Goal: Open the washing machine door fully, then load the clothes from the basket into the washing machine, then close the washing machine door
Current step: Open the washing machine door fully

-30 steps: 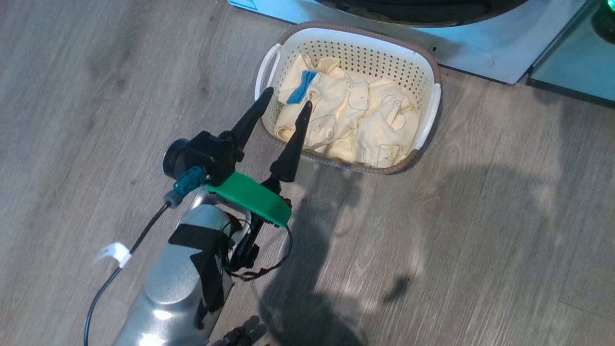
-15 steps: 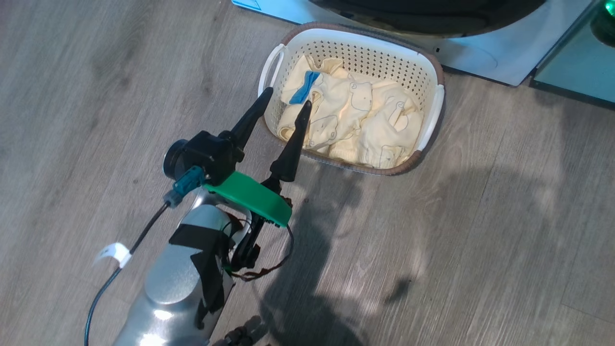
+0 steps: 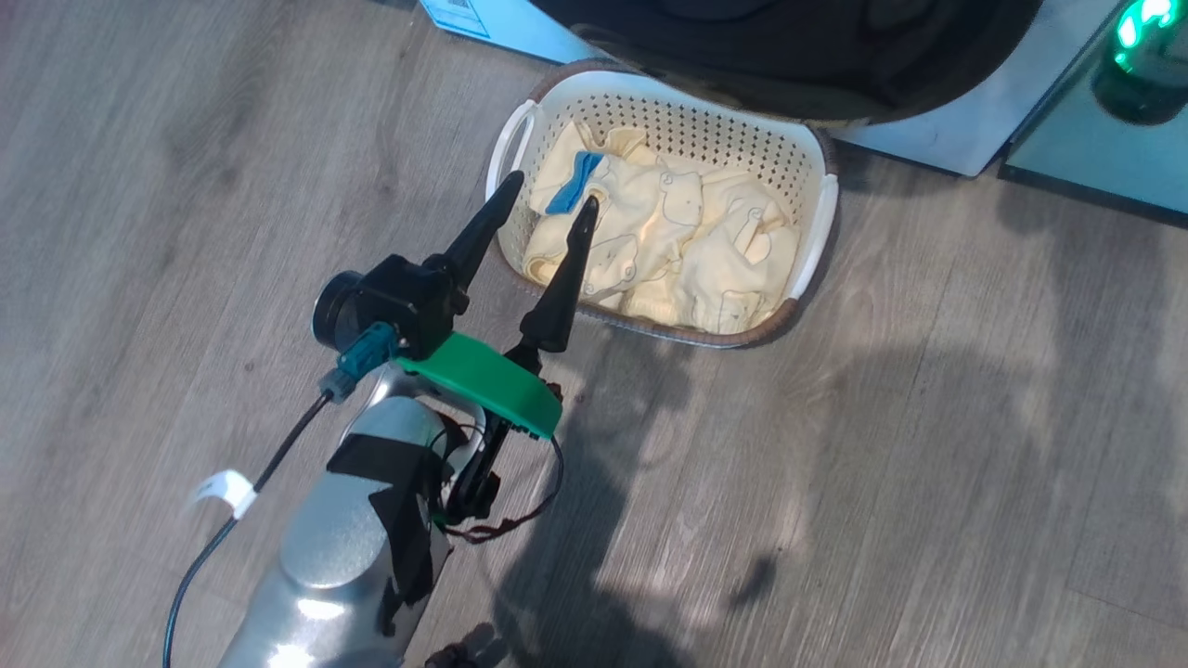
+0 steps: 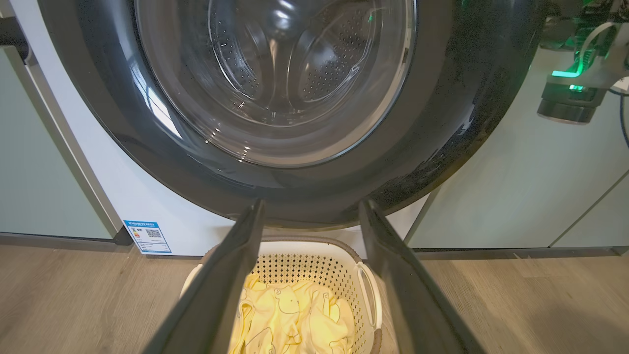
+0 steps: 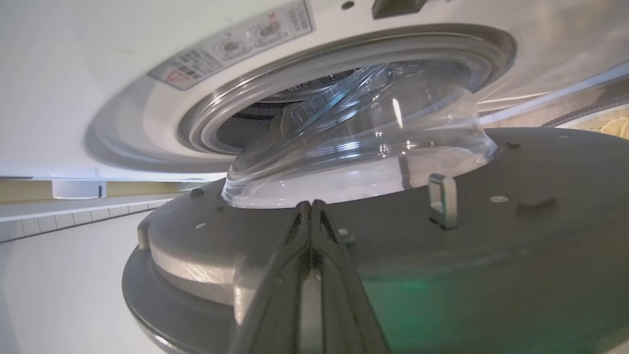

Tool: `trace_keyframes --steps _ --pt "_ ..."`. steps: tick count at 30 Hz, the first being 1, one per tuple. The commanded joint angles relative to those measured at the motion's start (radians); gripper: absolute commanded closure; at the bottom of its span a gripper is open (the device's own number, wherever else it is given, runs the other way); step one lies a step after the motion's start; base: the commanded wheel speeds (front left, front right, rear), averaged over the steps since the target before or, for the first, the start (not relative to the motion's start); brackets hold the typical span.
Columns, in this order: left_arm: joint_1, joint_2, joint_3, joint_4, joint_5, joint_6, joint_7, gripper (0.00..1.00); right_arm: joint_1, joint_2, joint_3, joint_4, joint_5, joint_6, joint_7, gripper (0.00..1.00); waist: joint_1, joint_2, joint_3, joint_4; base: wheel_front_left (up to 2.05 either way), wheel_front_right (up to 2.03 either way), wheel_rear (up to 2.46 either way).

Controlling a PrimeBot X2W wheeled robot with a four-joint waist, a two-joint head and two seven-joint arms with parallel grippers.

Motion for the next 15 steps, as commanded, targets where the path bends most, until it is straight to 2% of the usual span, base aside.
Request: trace_keyframes --steps 1,15 --pt "-0.007 0.021 0.042 -0.025 0.014 0.002 -0.006 0.00 0.009 0.046 0.010 -0.047 -0.006 -0.003 0.023 1.00 0.0001 0.0000 -0.006 -0.005 0.00 0.00 0.00" --pt "0.035 0.021 0.050 -0.009 0.036 0.000 -0.006 0.00 0.179 0.068 0.086 -0.186 0.005 -0.003 0.122 1.00 0.0001 0.0000 -0.076 -0.024 0.00 0.00 0.00"
